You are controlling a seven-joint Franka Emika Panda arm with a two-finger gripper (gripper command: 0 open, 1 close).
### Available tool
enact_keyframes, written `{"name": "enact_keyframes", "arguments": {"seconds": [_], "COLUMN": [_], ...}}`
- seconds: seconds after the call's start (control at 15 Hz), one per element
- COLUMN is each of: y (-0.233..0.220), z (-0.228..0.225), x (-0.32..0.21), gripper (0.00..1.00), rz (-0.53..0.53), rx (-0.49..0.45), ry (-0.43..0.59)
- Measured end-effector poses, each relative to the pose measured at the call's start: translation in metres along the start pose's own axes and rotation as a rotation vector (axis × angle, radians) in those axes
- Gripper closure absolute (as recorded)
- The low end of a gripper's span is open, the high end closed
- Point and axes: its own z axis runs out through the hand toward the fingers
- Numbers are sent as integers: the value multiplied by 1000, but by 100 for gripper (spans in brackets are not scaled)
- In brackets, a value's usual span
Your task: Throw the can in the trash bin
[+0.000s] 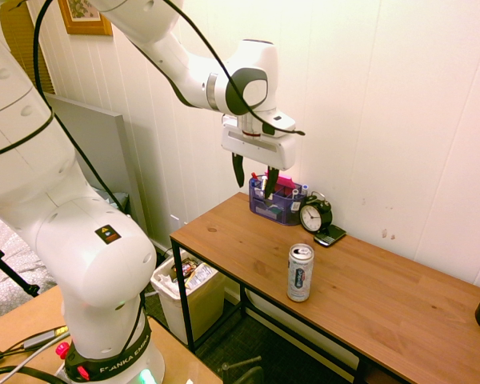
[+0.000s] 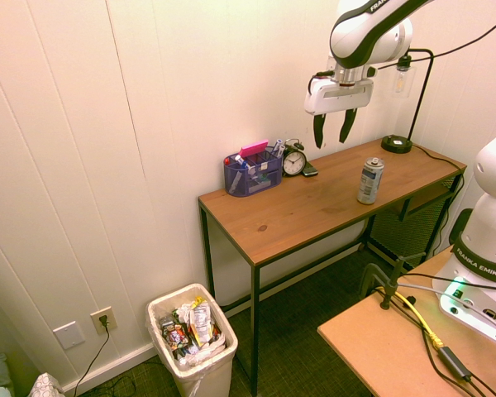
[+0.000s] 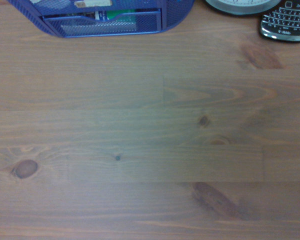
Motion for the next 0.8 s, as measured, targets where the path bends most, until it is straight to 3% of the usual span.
{"name": "enact_keyframes", "arguments": {"seconds": [0.4, 0.8], "y": [23, 79], "z": [2, 22], "x": [27, 56], "gripper": [0, 0], "rz": [43, 128], "rx": [21, 1], "ry": [-27, -66]}}
